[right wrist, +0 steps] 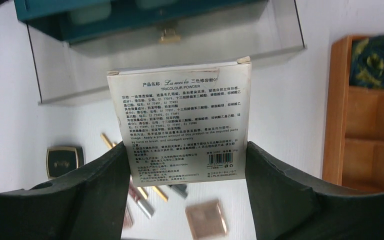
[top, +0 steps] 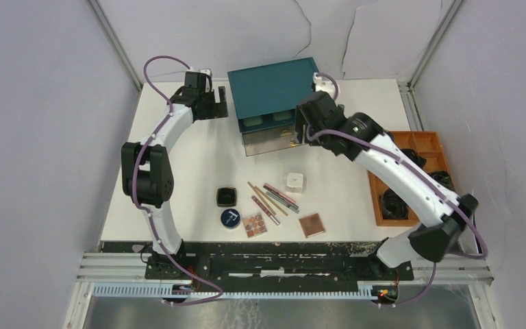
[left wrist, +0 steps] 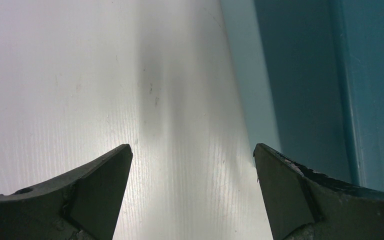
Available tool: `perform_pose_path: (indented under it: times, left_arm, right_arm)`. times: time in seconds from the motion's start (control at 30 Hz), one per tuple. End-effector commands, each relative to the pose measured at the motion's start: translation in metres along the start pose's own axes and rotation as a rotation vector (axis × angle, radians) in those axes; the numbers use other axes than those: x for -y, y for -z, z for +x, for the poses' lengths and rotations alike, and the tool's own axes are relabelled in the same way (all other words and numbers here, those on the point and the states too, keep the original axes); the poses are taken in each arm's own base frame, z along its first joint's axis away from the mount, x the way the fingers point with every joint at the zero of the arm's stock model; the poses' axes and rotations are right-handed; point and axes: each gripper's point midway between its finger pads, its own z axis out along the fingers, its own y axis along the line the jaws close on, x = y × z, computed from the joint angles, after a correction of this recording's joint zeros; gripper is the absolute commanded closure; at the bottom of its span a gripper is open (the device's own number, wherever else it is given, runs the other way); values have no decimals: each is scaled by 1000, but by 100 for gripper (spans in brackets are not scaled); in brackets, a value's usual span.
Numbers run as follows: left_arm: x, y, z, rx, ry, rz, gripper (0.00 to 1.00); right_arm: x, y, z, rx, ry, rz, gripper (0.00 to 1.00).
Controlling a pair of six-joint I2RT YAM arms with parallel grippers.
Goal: Organize the makeup
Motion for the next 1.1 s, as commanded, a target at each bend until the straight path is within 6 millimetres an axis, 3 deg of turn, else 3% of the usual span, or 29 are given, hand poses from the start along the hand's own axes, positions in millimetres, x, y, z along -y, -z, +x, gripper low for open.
perform_pose_path:
  times: [0.0,0.23,0.33,0.4,0.53,0.83,0.93,1.0,1.07]
  left_arm:
    - [8,13,-24,73,-6,26,1]
    - [11,14,-25,74,4,42,1]
    - [10,14,-25,76,5,40,1]
    - [10,13,-23,73,3,38,1]
    - [8,10,-21,68,2,34,1]
    - [5,5,-20,63,4,23,1]
    - [5,4,-20,60,4,23,1]
    - [5,3,-20,59,4,23,1]
    - [5,3,-21,60,4,24,1]
  right_arm:
    - [-10,-39,-54,83,50,56,52]
    - [-28,-112,-87,82,-38,6,53]
    - [-27,-136,-87,68,-54,-1,53]
    - [-29,-150,-76,25,-49,-15,53]
    - [-32,-163,-49,-64,-34,-36,54]
    - [-26,-161,-8,-155,-53,-52,57]
    - [-24,-163,-3,-190,-26,-40,46]
    - [-24,-163,-3,-201,-7,-36,25]
    - [-22,-162,-8,-186,7,-27,10]
